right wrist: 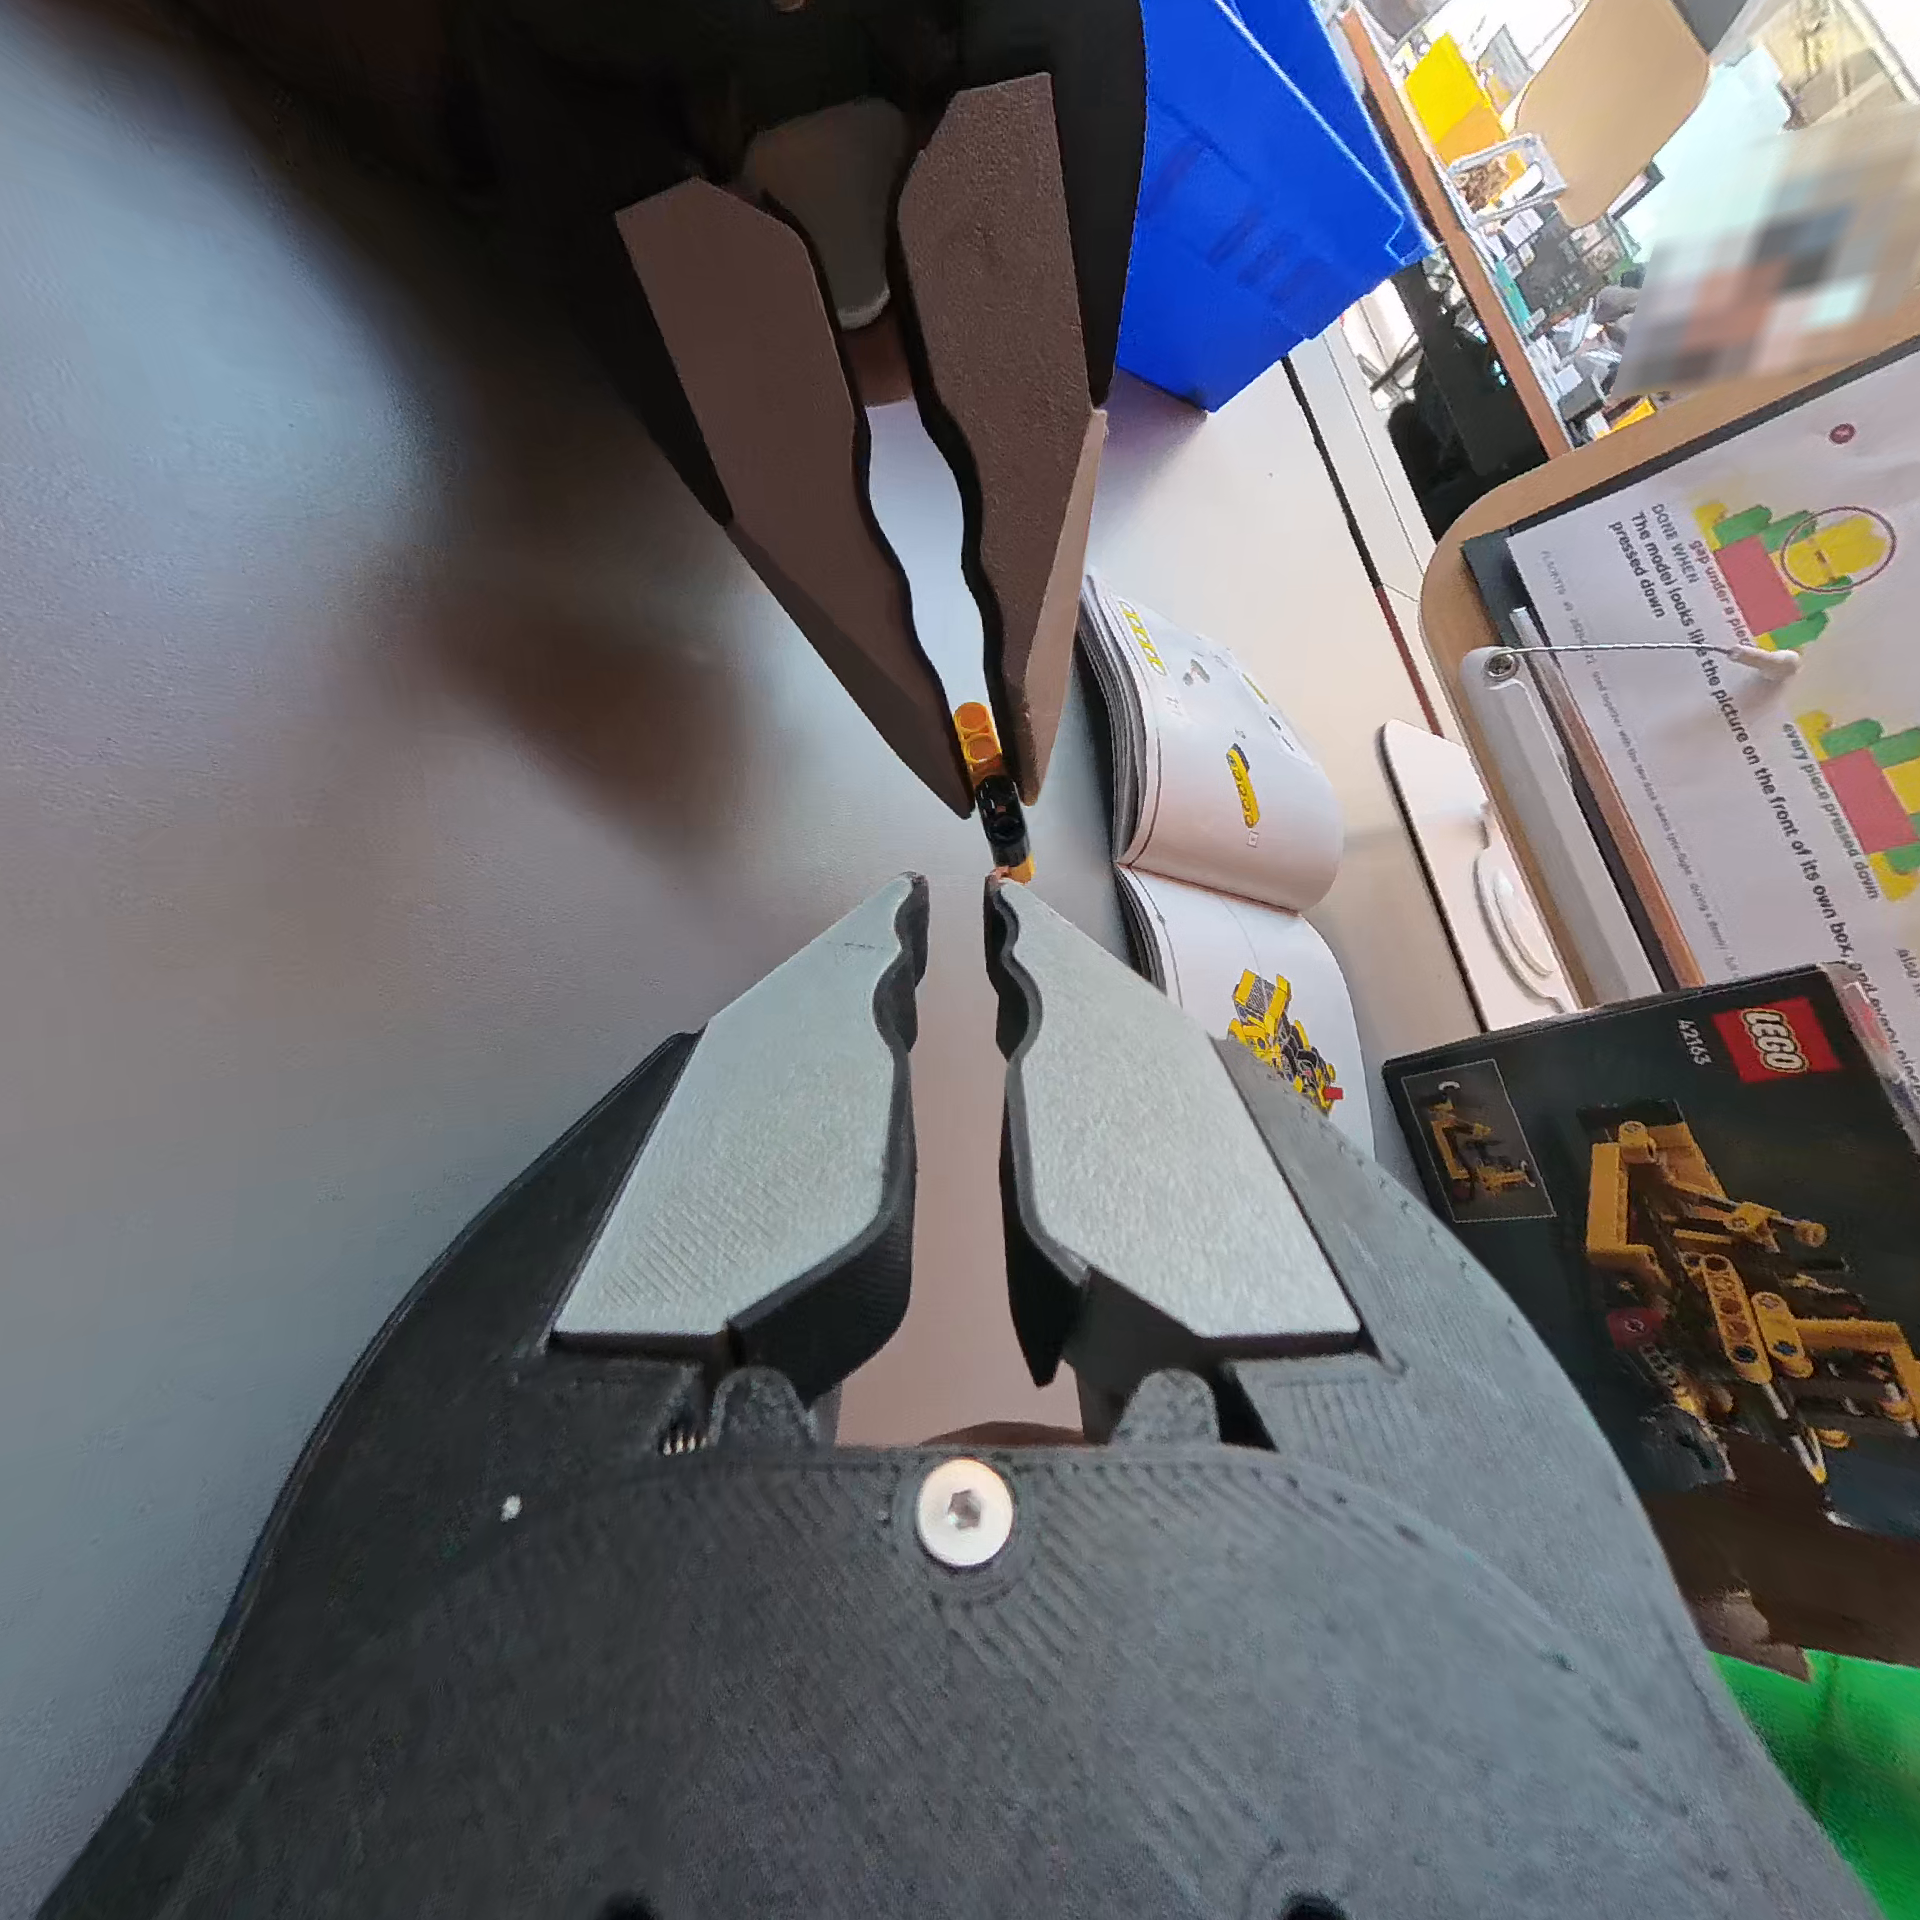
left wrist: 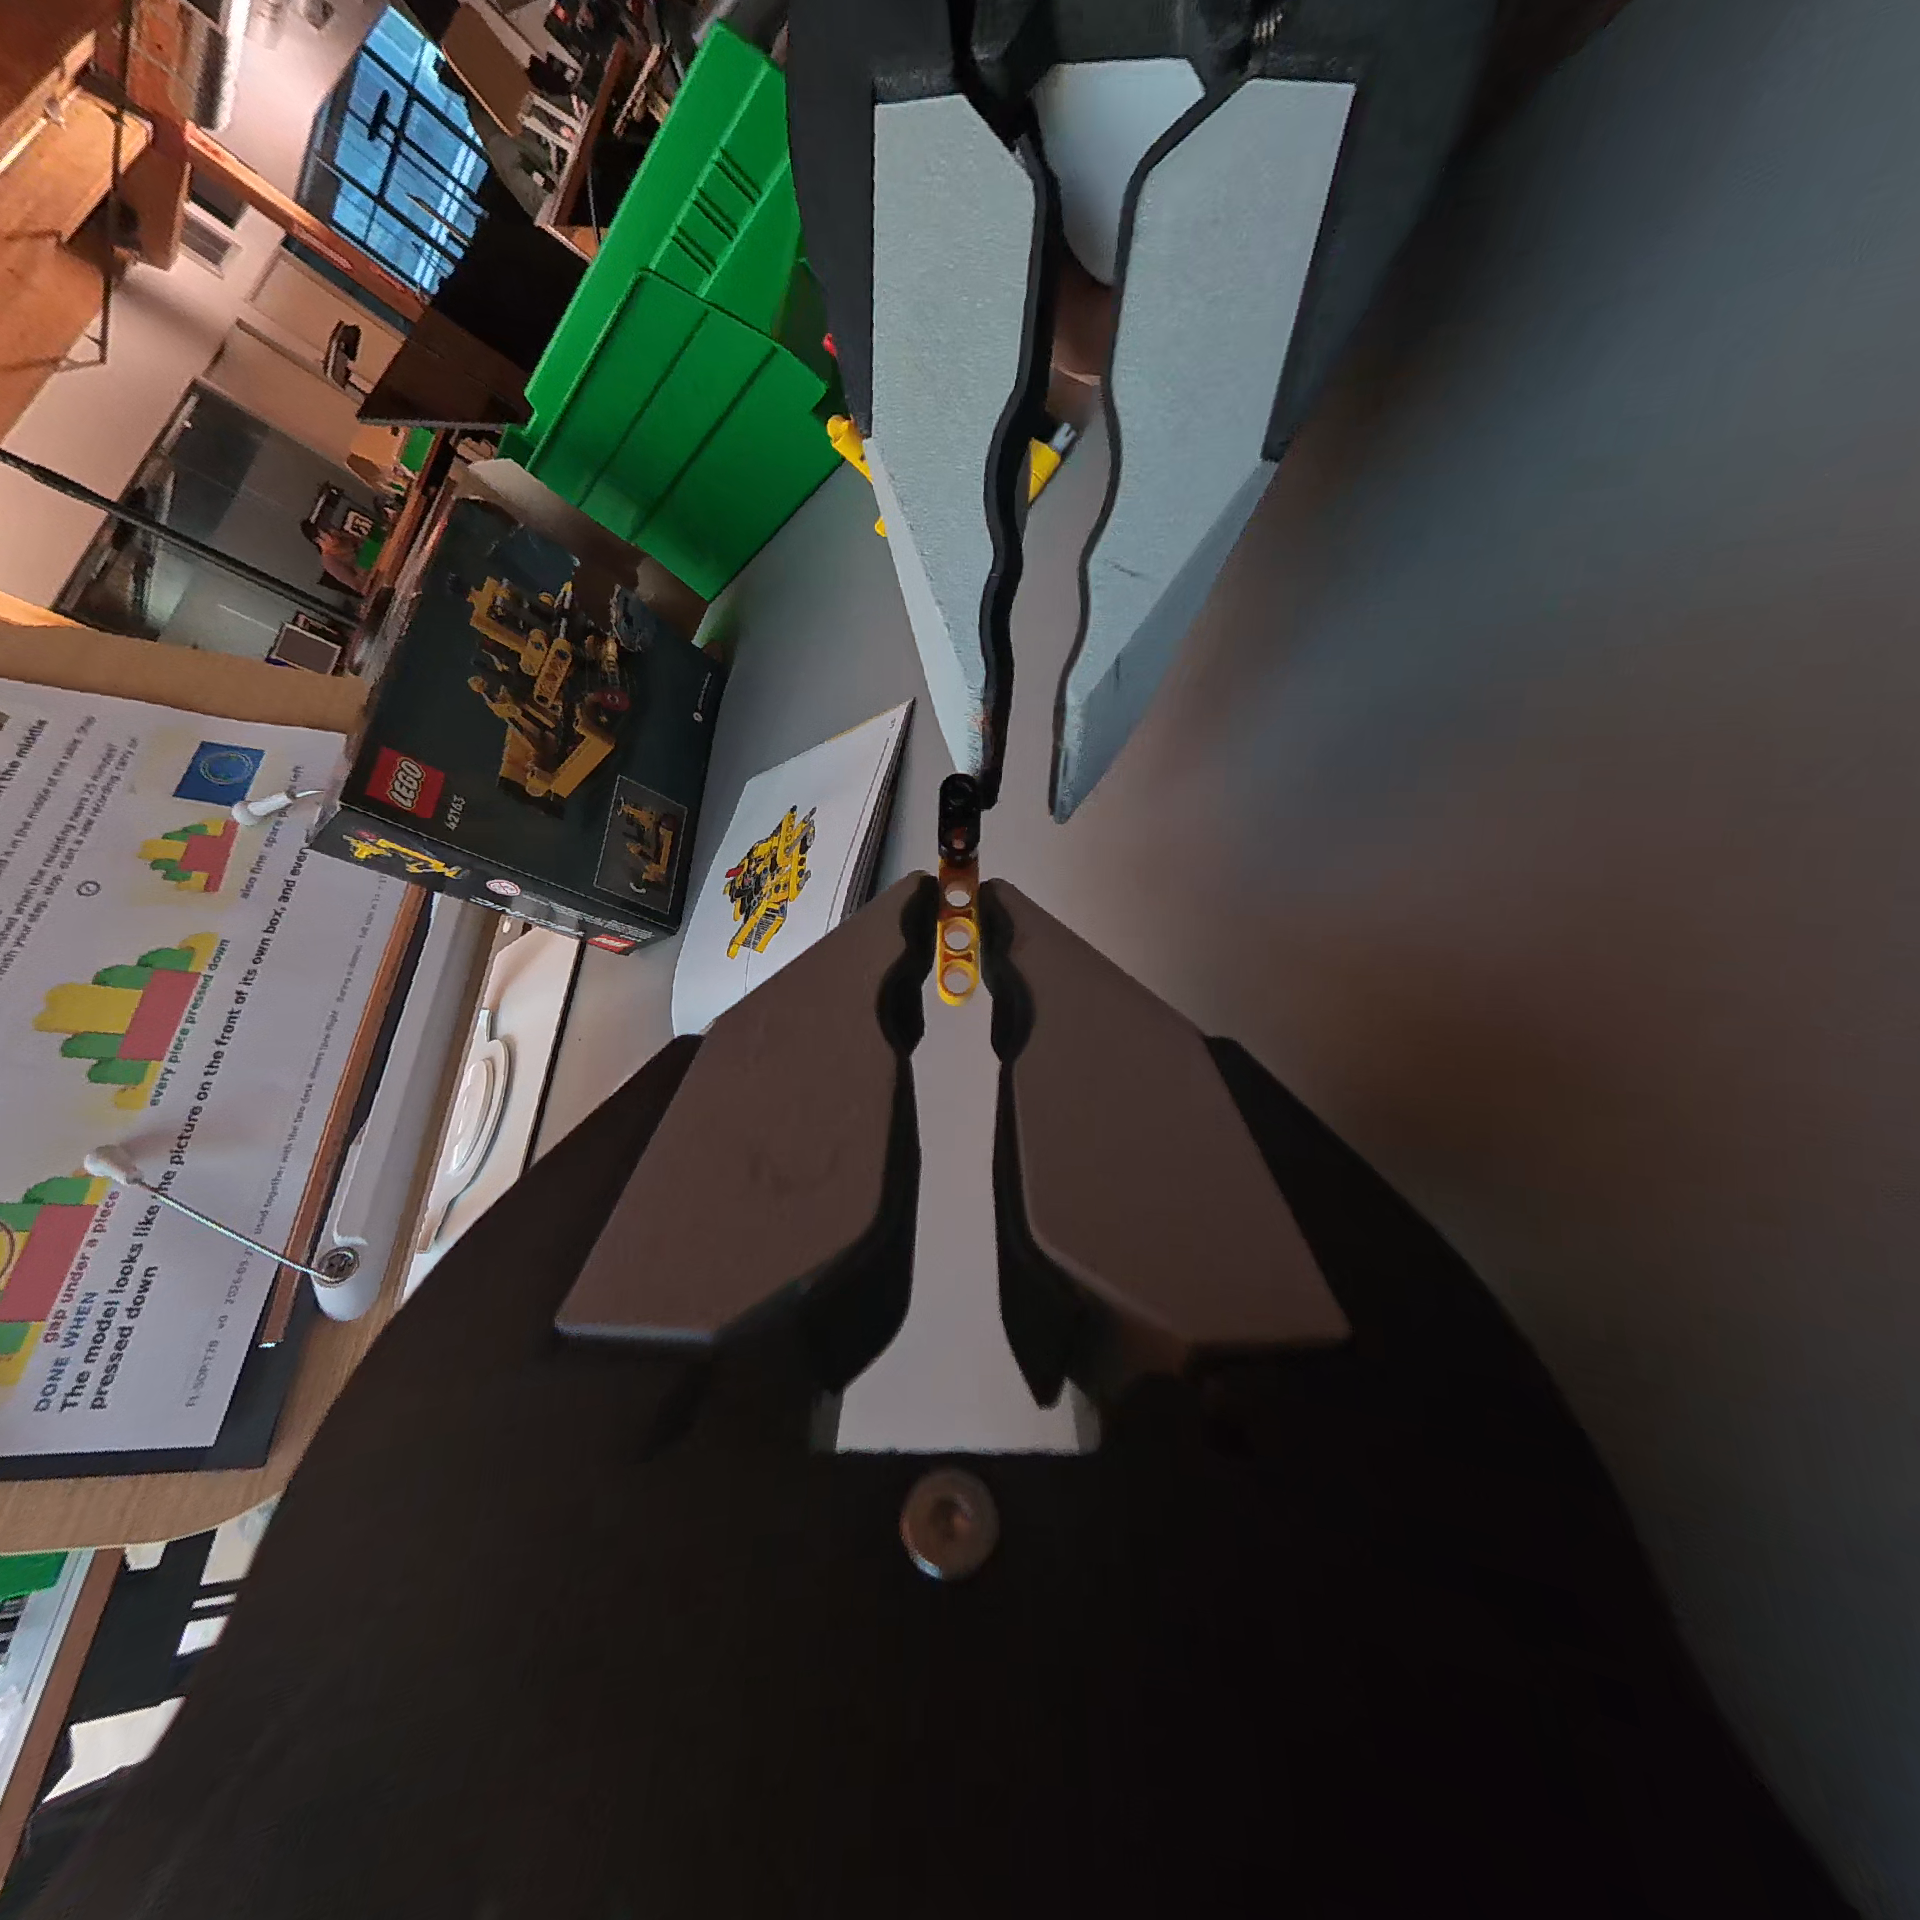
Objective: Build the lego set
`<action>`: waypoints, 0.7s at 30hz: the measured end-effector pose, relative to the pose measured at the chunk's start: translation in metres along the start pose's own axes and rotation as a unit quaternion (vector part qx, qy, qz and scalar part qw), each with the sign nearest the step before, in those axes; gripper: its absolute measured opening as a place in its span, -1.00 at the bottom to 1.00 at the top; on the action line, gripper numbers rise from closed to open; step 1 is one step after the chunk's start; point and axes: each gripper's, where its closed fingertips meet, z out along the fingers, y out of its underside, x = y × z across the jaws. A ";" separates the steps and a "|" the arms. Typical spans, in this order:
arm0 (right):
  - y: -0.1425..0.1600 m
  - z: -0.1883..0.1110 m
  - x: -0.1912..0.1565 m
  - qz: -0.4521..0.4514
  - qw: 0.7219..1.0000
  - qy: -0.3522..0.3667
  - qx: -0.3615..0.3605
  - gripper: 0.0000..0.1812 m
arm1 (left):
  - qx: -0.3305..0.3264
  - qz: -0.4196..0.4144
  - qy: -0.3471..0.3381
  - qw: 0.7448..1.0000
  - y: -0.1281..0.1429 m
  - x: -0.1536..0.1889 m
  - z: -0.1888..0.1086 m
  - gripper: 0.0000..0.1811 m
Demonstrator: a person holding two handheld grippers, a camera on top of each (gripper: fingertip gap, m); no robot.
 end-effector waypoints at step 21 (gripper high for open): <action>-0.008 -0.002 -0.005 -0.044 0.999 0.007 0.015 -0.95 | 0.032 -0.013 0.046 0.998 -0.014 0.015 -0.003 -0.94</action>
